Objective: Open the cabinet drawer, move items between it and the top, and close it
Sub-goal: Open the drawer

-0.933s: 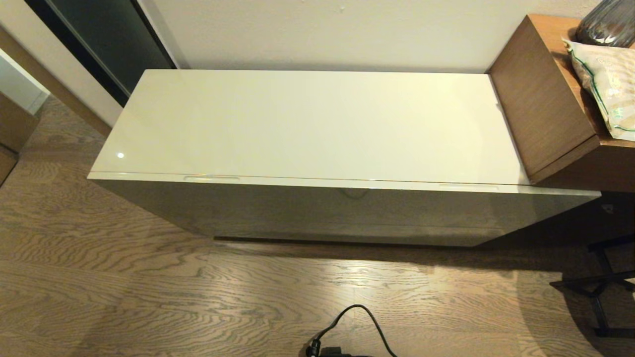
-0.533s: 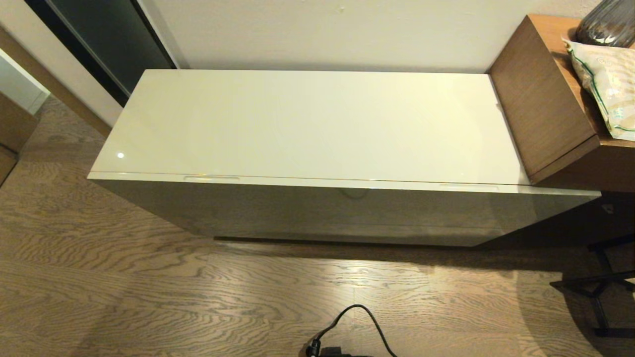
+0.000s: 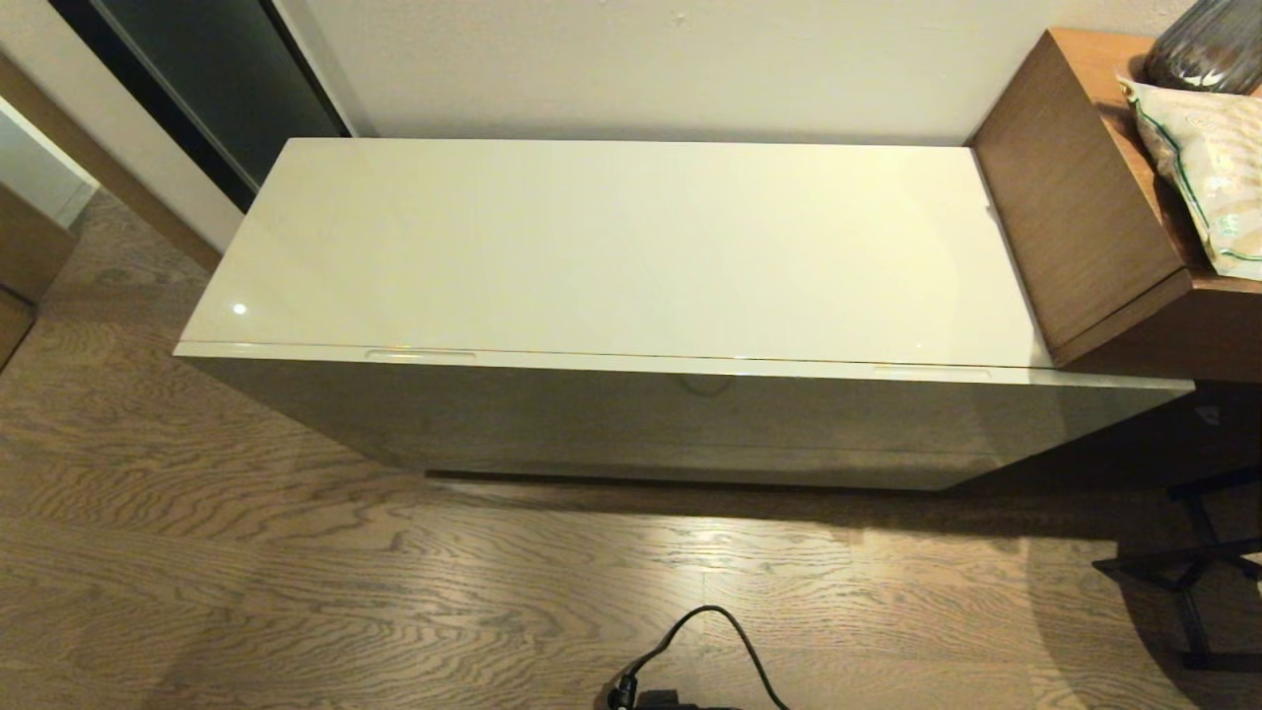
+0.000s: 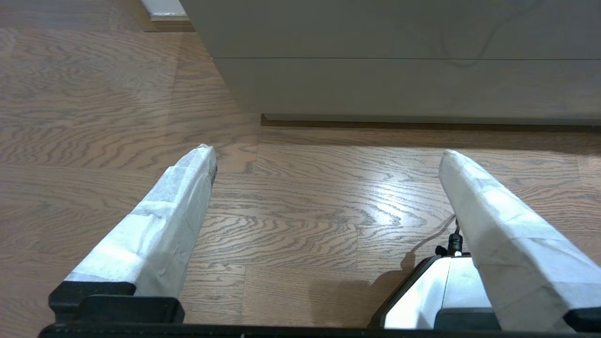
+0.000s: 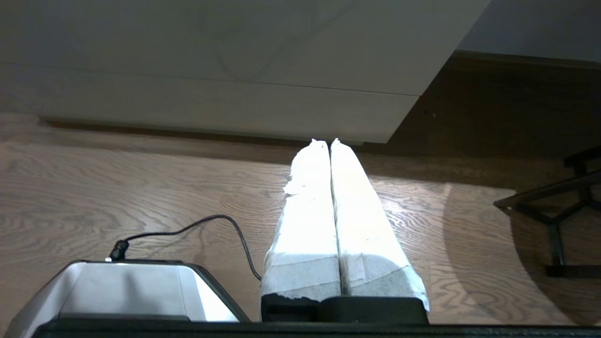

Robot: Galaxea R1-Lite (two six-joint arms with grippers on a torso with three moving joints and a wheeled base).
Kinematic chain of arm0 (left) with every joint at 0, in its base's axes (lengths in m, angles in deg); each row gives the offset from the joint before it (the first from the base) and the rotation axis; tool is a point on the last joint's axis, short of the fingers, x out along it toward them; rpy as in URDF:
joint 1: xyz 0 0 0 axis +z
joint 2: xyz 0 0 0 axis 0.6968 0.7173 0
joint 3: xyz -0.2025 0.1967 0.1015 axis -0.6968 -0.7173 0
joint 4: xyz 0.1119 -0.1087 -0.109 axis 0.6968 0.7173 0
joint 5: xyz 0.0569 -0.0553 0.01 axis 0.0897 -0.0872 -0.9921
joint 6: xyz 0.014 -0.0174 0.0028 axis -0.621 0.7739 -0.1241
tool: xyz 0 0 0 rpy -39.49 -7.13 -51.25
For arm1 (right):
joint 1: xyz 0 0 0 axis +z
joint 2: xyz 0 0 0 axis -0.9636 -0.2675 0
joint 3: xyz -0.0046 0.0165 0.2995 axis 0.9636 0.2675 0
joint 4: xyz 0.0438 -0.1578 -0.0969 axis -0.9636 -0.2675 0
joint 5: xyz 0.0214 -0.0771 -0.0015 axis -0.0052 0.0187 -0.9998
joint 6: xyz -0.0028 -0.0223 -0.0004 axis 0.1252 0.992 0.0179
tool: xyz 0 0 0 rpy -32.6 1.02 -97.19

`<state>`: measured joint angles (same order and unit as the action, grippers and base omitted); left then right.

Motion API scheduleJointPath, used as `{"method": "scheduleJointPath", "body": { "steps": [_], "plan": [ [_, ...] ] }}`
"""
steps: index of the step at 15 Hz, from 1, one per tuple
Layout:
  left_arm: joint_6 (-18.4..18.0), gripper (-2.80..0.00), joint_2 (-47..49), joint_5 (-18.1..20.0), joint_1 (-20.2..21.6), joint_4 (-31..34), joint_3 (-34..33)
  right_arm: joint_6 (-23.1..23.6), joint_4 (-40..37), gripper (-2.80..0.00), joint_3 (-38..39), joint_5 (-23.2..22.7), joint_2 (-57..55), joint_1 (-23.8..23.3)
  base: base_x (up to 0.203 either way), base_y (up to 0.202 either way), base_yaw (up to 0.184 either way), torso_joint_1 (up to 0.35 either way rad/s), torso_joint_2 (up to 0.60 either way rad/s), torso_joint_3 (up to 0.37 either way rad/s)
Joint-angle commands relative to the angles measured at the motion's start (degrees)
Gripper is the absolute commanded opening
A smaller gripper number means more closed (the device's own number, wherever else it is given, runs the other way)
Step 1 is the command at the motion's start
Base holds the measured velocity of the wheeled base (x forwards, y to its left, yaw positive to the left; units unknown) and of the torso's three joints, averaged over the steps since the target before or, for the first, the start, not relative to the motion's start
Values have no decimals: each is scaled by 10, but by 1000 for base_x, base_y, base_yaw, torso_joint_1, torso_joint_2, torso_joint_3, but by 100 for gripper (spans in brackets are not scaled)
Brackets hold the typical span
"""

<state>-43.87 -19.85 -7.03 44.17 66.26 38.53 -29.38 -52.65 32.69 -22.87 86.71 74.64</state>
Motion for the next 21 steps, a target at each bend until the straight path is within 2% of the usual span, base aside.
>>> {"method": "scheduleJointPath", "body": {
  "steps": [1, 3, 4, 6, 9, 12, 14, 17, 21],
  "plan": [
    [0, 0, 1, 0, 0, 0, 0, -6, 3, -280, 0, 0, 0, 0, 0, 0, 0, 0, 0, 0],
    [0, 0, 1, 0, 0, 0, 0, -4, 1, -280, -9, 1, 0, 0, 0, 0, 0, 0, 0, 0],
    [0, 0, 1, 0, 0, 0, 0, -6, -17, -280, -45, 0, 0, 0, 0, 0, 0, 0, 0, 0],
    [0, 0, 1, 0, 0, 0, 0, -26, -112, -280, -170, -14, 0, 0, 0, 0, 0, 0, 0, 0],
    [0, 0, 1, 0, 0, 0, 0, -81, -241, -280, -350, -48, -12, 0, 0, 0, 0, 0, 0, 0],
    [0, 0, 1, 0, 0, 0, 0, -173, -271, -280, -481, -61, -157, 0, 0, 0, 0, 0, 0, 0],
    [0, 0, 1, 0, 0, 0, 0, -199, -282, -280, -523, -65, -284, 0, 0, 0, 0, 0, 0, 0],
    [0, 0, 1, 0, 0, 0, 0, -166, -264, -280, -505, -72, -457, 4, 0, 0, 0, 0, 0, 0],
    [0, 0, 1, 0, 0, 0, 0, -141, -91, -280, -478, -74, -695, 18, 0, 0, 0, 0, 0, 0]
  ]
}}
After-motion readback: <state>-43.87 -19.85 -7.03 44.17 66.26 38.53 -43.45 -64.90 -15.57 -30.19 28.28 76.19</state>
